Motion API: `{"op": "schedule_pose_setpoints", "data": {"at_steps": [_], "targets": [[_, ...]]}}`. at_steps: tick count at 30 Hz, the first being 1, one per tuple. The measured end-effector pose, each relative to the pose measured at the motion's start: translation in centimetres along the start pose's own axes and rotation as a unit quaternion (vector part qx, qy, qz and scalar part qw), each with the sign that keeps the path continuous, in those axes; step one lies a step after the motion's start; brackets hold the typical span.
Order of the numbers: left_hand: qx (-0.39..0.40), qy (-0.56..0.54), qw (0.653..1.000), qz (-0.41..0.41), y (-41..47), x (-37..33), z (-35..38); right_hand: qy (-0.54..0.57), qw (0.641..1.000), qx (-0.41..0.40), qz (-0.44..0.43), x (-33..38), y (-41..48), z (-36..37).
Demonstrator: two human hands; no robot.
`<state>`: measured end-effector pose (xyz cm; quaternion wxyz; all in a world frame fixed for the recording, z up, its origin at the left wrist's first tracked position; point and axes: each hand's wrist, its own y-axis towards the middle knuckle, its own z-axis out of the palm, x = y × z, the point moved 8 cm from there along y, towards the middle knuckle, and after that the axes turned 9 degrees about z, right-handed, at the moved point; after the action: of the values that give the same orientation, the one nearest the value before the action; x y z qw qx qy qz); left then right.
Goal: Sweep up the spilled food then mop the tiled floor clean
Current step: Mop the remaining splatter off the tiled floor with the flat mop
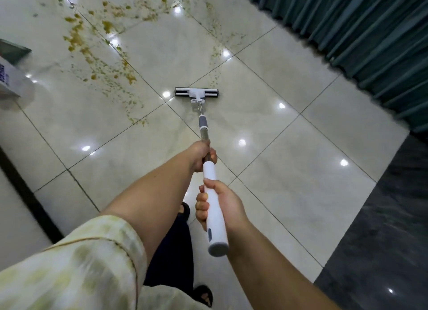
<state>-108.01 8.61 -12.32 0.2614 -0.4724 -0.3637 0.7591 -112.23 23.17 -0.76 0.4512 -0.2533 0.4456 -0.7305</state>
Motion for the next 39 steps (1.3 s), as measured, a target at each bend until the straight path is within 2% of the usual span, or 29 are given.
{"op": "schedule_pose_setpoints", "data": {"at_steps": [10, 17, 23, 27, 39], "targets": [[-0.012, 0.007, 0.999, -0.032, 15.0, -17.8, 5.4, -0.013, 1.000, -0.023, 0.001, 20.3, 6.2, 11.1], [-0.018, -0.023, 0.999, -0.046, 22.1, -24.6, 15.7, -0.051, 0.998, -0.029, 0.032, 36.0, 4.7, 10.6], [-0.012, -0.056, 0.998, -0.006, 28.6, -31.6, 26.1, -0.125, 0.991, -0.018, 0.046, 51.7, 2.3, 10.3], [-0.034, -0.067, 0.997, 0.011, 32.6, -36.2, 30.6, -0.159, 0.985, -0.007, 0.060, 59.8, 2.3, 11.4], [-0.078, -0.123, 0.989, 0.026, 47.5, -53.0, 35.5, -0.217, 0.972, -0.022, 0.088, 81.0, 8.5, 20.7]]}}
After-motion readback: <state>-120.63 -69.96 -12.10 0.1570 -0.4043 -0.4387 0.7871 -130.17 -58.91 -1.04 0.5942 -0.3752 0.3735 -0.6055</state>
